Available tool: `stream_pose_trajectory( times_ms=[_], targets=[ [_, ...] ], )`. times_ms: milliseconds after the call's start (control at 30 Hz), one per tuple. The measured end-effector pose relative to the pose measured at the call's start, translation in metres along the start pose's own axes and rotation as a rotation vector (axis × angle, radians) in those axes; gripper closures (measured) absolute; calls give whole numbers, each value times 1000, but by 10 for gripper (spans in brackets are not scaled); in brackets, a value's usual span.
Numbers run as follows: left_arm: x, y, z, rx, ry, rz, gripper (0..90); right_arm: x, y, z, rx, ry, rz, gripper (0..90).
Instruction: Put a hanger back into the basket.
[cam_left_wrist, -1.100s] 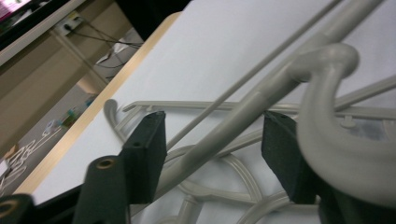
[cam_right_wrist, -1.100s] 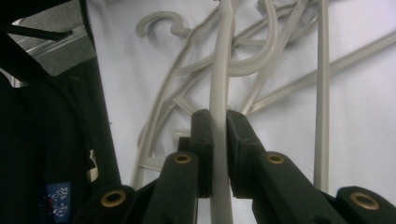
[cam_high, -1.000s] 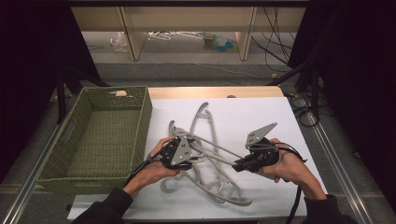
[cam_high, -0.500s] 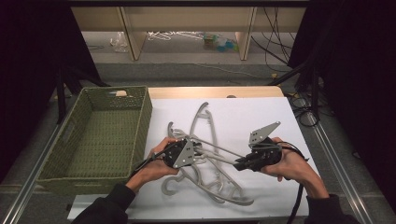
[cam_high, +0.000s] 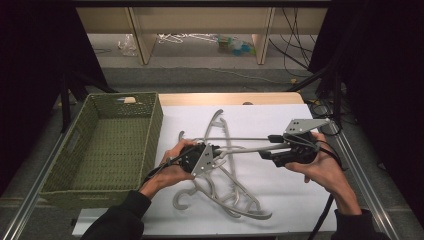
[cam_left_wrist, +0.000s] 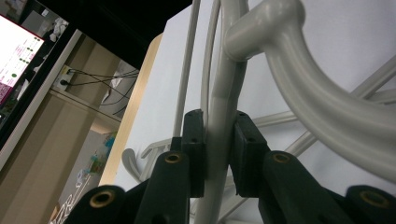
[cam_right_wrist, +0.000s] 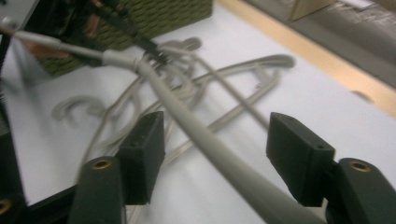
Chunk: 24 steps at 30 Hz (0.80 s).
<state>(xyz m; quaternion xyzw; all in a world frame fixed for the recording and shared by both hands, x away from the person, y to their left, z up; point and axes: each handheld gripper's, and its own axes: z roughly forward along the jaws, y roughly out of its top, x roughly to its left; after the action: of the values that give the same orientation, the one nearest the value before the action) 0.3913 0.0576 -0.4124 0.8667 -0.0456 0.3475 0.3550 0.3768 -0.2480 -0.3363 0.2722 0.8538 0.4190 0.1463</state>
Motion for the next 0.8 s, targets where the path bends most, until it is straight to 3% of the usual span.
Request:
stream_pose_trajectory(
  times_ms=[100,133,167,200,233,267,333,400,433,500,700,767,800],
  targets=[
    [1,1,0,-4,4,-19,785,-2,5,-11,-47,-28,11,352],
    [7,2,-4,44,8,6,787,-3,7,-20,-88,-41,32,343],
    [10,3,-5,51,12,5,789,-2,7,-22,-91,-35,35,343],
    [11,4,-5,33,14,-30,789,-1,7,-22,-93,-32,32,342],
    [11,4,-5,33,14,-30,791,1,7,-22,-88,-33,30,336],
    [12,5,-3,-4,27,-85,791,3,8,-22,-85,-32,31,326],
    [22,8,-5,-11,54,-125,790,9,10,-20,-72,-20,20,320],
    [26,9,-6,-14,62,-141,790,14,12,-18,-66,-7,14,320],
    [34,10,-10,-24,76,-191,791,16,13,-17,-63,0,10,320],
    [42,12,-16,-38,84,-245,790,17,14,-16,-61,20,18,314],
    [65,14,-43,-60,49,-450,790,23,9,-8,-40,52,28,314],
    [71,10,-52,-95,34,-557,790,25,6,-4,-26,66,22,314],
    [71,10,-52,-95,34,-557,791,26,5,-2,-21,72,27,314]
  ],
)
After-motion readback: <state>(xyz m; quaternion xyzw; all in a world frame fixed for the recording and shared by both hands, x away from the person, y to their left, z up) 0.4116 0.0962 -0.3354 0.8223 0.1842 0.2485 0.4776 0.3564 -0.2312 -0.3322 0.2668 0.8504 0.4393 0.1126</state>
